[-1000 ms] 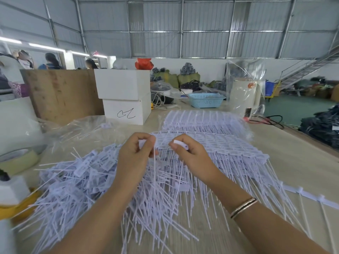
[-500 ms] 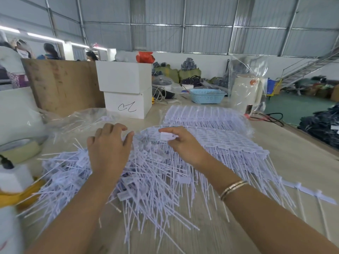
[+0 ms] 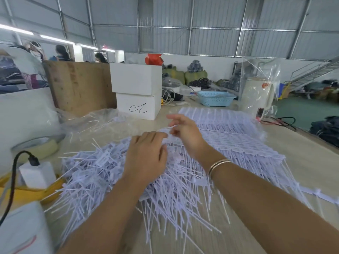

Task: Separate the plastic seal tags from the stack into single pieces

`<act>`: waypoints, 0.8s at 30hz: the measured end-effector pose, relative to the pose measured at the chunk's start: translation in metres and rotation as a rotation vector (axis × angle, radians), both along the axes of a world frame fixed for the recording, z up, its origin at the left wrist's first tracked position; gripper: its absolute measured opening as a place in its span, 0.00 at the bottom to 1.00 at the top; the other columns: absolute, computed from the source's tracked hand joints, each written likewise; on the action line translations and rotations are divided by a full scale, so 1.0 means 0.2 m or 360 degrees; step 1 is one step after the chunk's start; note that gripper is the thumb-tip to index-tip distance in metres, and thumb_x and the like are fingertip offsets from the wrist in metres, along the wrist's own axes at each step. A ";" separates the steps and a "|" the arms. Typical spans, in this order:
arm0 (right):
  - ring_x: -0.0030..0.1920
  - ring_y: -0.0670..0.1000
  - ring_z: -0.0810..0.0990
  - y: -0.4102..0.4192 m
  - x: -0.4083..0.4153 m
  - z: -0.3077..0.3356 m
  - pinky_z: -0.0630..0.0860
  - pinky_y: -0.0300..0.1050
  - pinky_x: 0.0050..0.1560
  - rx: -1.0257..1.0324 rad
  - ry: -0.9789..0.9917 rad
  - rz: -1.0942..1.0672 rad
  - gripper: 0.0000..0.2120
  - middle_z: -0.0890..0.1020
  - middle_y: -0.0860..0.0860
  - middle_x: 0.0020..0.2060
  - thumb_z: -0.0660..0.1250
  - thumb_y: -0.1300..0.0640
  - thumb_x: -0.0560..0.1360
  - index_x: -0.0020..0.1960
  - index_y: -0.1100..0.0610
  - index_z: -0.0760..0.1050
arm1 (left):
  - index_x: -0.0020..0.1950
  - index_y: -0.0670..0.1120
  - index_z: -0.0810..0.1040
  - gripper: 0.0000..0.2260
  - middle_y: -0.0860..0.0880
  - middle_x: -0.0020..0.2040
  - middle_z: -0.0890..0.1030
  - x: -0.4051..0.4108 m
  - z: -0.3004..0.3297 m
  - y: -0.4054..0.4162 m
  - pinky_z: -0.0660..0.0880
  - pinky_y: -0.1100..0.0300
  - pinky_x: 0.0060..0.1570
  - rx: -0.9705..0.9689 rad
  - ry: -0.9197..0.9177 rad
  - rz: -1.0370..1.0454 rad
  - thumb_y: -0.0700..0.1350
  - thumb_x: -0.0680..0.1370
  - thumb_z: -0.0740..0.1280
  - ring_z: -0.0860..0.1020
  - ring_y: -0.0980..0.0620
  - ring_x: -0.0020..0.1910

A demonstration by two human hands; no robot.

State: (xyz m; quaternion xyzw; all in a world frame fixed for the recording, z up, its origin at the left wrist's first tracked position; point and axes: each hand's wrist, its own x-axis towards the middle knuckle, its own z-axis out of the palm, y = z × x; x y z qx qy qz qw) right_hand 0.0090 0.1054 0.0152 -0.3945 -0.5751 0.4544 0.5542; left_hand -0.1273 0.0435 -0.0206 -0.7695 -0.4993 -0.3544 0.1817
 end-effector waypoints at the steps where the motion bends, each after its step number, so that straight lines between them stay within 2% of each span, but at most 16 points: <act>1: 0.34 0.47 0.73 0.02 0.06 0.01 0.73 0.37 0.39 -0.0019 0.0008 -0.0105 0.20 0.75 0.51 0.40 0.55 0.75 0.73 0.49 0.55 0.79 | 0.60 0.47 0.77 0.19 0.49 0.55 0.81 0.01 -0.01 0.00 0.70 0.51 0.52 -0.0068 0.0057 -0.0091 0.50 0.77 0.52 0.78 0.47 0.54; 3: 0.35 0.47 0.73 0.07 0.19 0.01 0.73 0.37 0.38 -0.0063 -0.0224 -0.0366 0.17 0.77 0.51 0.43 0.56 0.71 0.76 0.47 0.55 0.80 | 0.66 0.52 0.75 0.20 0.53 0.65 0.77 0.03 -0.03 0.01 0.64 0.53 0.60 -0.0215 0.0220 -0.0215 0.52 0.79 0.50 0.74 0.52 0.63; 4: 0.36 0.48 0.74 0.10 0.25 0.00 0.73 0.38 0.37 -0.0084 -0.0480 -0.0503 0.16 0.78 0.52 0.46 0.56 0.69 0.76 0.48 0.55 0.80 | 0.66 0.54 0.75 0.21 0.56 0.66 0.75 0.03 -0.05 0.02 0.61 0.55 0.62 -0.0248 0.0301 -0.0210 0.53 0.80 0.48 0.72 0.55 0.65; 6: 0.41 0.52 0.77 0.16 0.34 -0.05 0.75 0.42 0.40 -0.0141 -0.1150 -0.0670 0.13 0.78 0.53 0.50 0.56 0.64 0.78 0.52 0.58 0.78 | 0.61 0.54 0.79 0.24 0.58 0.64 0.77 0.04 -0.07 0.03 0.60 0.56 0.63 -0.0242 0.0374 -0.0137 0.54 0.80 0.45 0.72 0.58 0.65; 8: 0.49 0.56 0.78 0.19 0.37 -0.10 0.76 0.49 0.51 -0.0187 -0.1734 -0.0693 0.11 0.80 0.54 0.52 0.57 0.57 0.78 0.54 0.58 0.76 | 0.55 0.53 0.82 0.26 0.57 0.60 0.80 0.04 -0.07 0.02 0.64 0.55 0.61 -0.0202 0.0337 -0.0071 0.54 0.79 0.44 0.75 0.57 0.61; 10: 0.53 0.56 0.77 0.22 0.36 -0.15 0.71 0.51 0.57 -0.0189 -0.2033 -0.0727 0.13 0.80 0.54 0.53 0.57 0.50 0.78 0.55 0.55 0.74 | 0.52 0.52 0.84 0.25 0.57 0.57 0.81 0.04 -0.07 0.01 0.67 0.54 0.59 -0.0166 0.0314 -0.0037 0.53 0.79 0.46 0.77 0.56 0.58; 14: 0.60 0.56 0.75 0.31 0.27 -0.17 0.62 0.53 0.63 -0.0234 -0.2259 -0.0846 0.26 0.78 0.54 0.58 0.52 0.38 0.77 0.61 0.56 0.73 | 0.50 0.52 0.84 0.23 0.57 0.55 0.82 0.05 -0.07 0.01 0.61 0.56 0.58 -0.0130 0.0320 -0.0032 0.52 0.79 0.48 0.77 0.56 0.57; 17: 0.60 0.56 0.75 0.33 0.22 -0.19 0.60 0.53 0.66 -0.0227 -0.2341 -0.0866 0.22 0.78 0.54 0.58 0.53 0.43 0.78 0.59 0.56 0.74 | 0.49 0.52 0.84 0.22 0.56 0.55 0.82 0.04 -0.07 0.01 0.59 0.56 0.57 -0.0135 0.0321 -0.0047 0.52 0.79 0.49 0.77 0.55 0.56; 20: 0.58 0.56 0.76 0.32 0.22 -0.18 0.62 0.52 0.65 -0.0188 -0.2190 -0.0926 0.18 0.77 0.54 0.57 0.54 0.49 0.78 0.57 0.58 0.75 | 0.50 0.52 0.83 0.23 0.56 0.56 0.82 0.04 -0.08 0.01 0.59 0.56 0.58 -0.0160 0.0318 -0.0053 0.52 0.79 0.48 0.77 0.55 0.57; 22: 0.49 0.57 0.77 0.29 0.26 -0.16 0.66 0.51 0.59 -0.0100 -0.1968 -0.1017 0.15 0.76 0.55 0.48 0.54 0.51 0.77 0.47 0.59 0.75 | 0.51 0.52 0.83 0.24 0.57 0.57 0.81 0.04 -0.08 0.02 0.59 0.56 0.58 -0.0181 0.0316 -0.0045 0.53 0.80 0.47 0.76 0.56 0.58; 24: 0.36 0.57 0.72 0.24 0.32 -0.13 0.68 0.49 0.50 0.0040 -0.1732 -0.1083 0.16 0.71 0.54 0.35 0.55 0.53 0.76 0.33 0.59 0.67 | 0.52 0.52 0.83 0.24 0.57 0.57 0.81 0.04 -0.08 0.02 0.59 0.56 0.58 -0.0188 0.0320 -0.0034 0.53 0.79 0.47 0.76 0.56 0.59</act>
